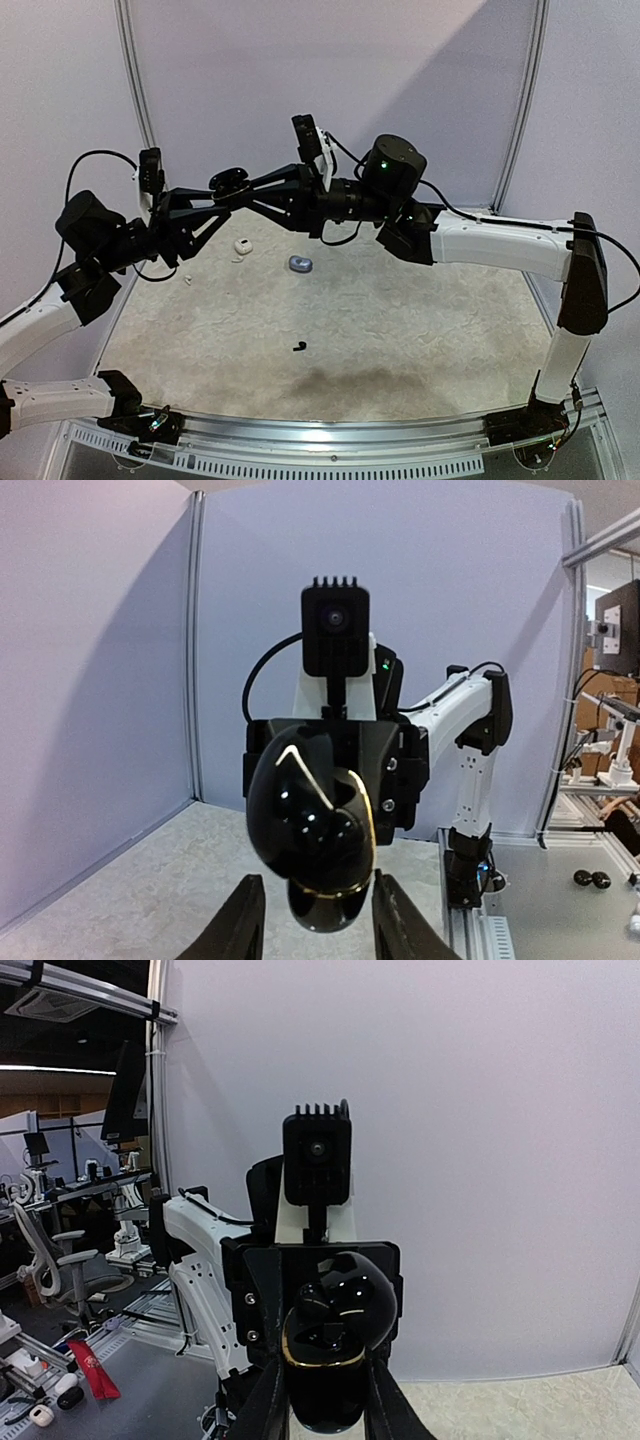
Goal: Insert the wireless bluetooth earbuds into the charging case
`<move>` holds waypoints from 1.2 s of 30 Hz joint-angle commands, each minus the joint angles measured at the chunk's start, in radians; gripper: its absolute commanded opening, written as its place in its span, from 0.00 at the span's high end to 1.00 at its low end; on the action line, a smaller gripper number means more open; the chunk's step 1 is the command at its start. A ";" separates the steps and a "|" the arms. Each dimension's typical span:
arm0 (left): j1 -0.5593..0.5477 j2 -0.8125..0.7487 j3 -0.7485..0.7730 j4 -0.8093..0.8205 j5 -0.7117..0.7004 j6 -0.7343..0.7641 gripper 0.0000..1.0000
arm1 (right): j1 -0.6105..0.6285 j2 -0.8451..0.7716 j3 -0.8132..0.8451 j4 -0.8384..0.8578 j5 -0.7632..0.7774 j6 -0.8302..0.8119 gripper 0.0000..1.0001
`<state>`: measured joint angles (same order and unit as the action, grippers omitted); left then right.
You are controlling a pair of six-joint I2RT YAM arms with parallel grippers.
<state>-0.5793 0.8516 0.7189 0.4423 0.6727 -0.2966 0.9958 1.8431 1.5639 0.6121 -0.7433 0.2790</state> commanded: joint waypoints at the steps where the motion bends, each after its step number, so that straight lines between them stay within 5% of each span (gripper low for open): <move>1: -0.016 0.008 0.004 -0.004 0.021 0.004 0.66 | 0.005 0.023 0.028 0.032 -0.006 0.017 1.00; 10: -0.031 0.009 -0.004 0.002 0.034 0.012 1.00 | 0.004 0.031 0.030 0.035 0.000 0.025 1.00; 14: -0.031 0.004 -0.008 0.003 0.029 0.008 1.00 | 0.005 0.031 0.031 0.014 0.022 0.023 1.00; 18: -0.031 -0.017 -0.020 -0.018 -0.033 -0.009 1.00 | 0.005 0.021 0.027 -0.068 0.124 0.014 0.71; 20: -0.028 -0.030 -0.028 -0.035 -0.087 -0.032 1.00 | 0.004 0.011 0.032 -0.148 0.202 0.010 0.60; 24: -0.009 -0.054 -0.049 -0.068 -0.175 -0.075 1.00 | -0.001 -0.022 0.034 -0.366 0.373 0.023 0.53; 32: 0.040 -0.109 -0.109 -0.105 -0.301 -0.095 1.00 | 0.000 -0.062 0.059 -0.914 0.838 0.291 0.54; 36: 0.057 -0.142 -0.146 -0.122 -0.335 -0.088 1.00 | 0.017 0.044 0.140 -1.182 0.864 0.401 0.51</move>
<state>-0.5461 0.7391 0.6102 0.3393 0.3946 -0.3794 1.0004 1.8023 1.6211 -0.1764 -0.0395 0.5182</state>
